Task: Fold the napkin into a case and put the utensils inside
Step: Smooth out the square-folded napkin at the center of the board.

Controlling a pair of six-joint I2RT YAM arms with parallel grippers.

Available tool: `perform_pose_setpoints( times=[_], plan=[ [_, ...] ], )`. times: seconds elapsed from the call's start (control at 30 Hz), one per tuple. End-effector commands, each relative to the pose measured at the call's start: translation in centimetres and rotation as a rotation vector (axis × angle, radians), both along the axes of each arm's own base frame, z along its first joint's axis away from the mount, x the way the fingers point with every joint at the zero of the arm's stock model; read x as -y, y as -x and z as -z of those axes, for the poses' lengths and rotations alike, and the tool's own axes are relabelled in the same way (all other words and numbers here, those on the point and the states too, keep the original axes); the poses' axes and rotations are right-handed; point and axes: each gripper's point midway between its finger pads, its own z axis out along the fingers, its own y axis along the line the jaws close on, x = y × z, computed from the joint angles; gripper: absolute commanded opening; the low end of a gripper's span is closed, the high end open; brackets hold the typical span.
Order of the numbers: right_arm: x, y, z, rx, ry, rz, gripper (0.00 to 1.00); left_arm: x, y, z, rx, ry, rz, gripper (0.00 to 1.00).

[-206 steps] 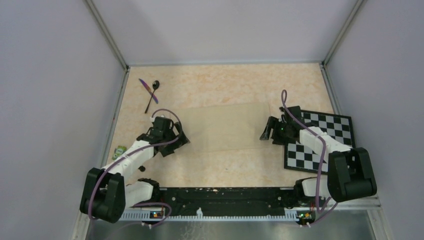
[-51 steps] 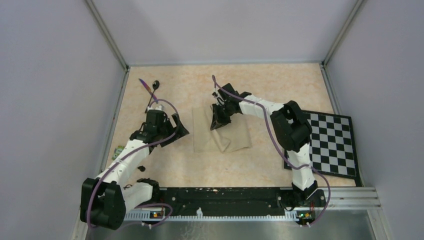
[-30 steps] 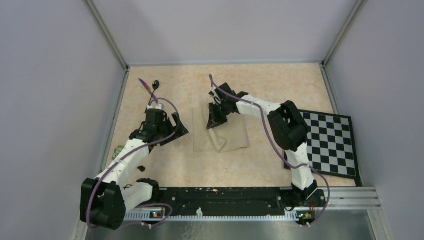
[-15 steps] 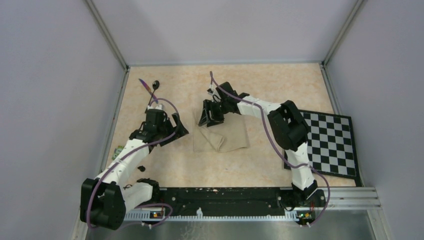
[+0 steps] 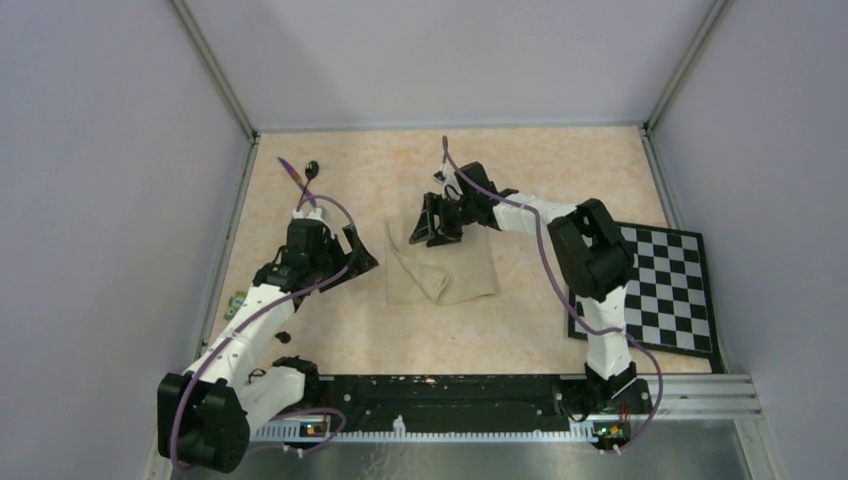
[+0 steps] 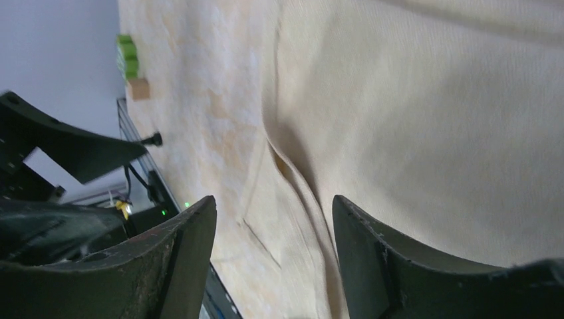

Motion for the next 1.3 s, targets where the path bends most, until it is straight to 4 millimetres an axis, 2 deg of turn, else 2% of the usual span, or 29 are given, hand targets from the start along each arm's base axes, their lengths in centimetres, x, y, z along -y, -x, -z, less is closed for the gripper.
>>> perform_pose_setpoints(
  times=[0.0, 0.13, 0.27, 0.37, 0.47, 0.57, 0.73, 0.8, 0.83, 0.93, 1.07, 1.13, 1.17, 1.27],
  plan=[
    [1.7, 2.3, -2.5, 0.044, -0.013, -0.006, 0.64, 1.9, -0.1, -2.1, 0.061, 0.077, 0.103, 0.97],
    [4.3, 5.0, -1.7, 0.014, 0.036, 0.005, 0.67, 3.5, 0.2, -2.8, 0.091, 0.159, 0.174, 0.98],
    [5.4, 6.9, -0.9, -0.013, 0.03, 0.018, 0.68, 4.3, 0.3, -3.5, 0.104, 0.194, 0.206, 0.98],
    [5.1, 8.0, -0.3, -0.044, 0.0, 0.021, 0.67, 4.3, 0.3, -3.6, 0.103, 0.195, 0.208, 0.98],
    [2.9, 8.9, -0.5, -0.051, -0.043, -0.021, 0.61, 4.0, 0.2, -3.8, 0.111, 0.178, 0.196, 0.98],
    [-0.1, 9.8, -1.0, -0.053, -0.084, -0.072, 0.56, 3.4, 0.1, -4.1, 0.118, 0.148, 0.182, 0.98],
    [-5.8, 11.4, -4.4, -0.03, -0.204, -0.147, 0.55, 2.0, -0.2, -4.8, 0.139, 0.076, 0.128, 0.98],
    [-6.8, 11.8, -4.8, -0.052, -0.244, -0.172, 0.55, 1.4, -0.3, -5.0, 0.154, 0.056, 0.103, 0.98],
    [-6.7, 11.7, -5.2, -0.059, -0.264, -0.171, 0.56, 1.3, -0.4, -5.0, 0.161, 0.054, 0.095, 0.98],
    [-3.6, 10.9, -5.3, -0.059, -0.278, -0.118, 0.57, 1.9, -0.5, -5.3, 0.172, 0.086, 0.113, 0.98],
    [1.8, 10.7, -2.7, -0.052, -0.112, -0.062, 0.56, 5.1, -0.4, -4.7, 0.162, 0.221, 0.26, 0.95],
    [4.1, 10.8, -1.2, -0.043, -0.025, -0.031, 0.49, 6.2, -0.4, -3.7, 0.098, 0.27, 0.296, 0.9],
    [5.2, 11.1, -0.4, -0.051, 0.011, -0.017, 0.42, 6.8, -0.5, -3.5, 0.085, 0.286, 0.315, 0.89],
    [8.3, 11.5, 2.3, -0.052, 0.144, 0.035, 0.28, 8.2, -1.6, -3.9, 0.088, 0.294, 0.349, 0.88]
  ],
)
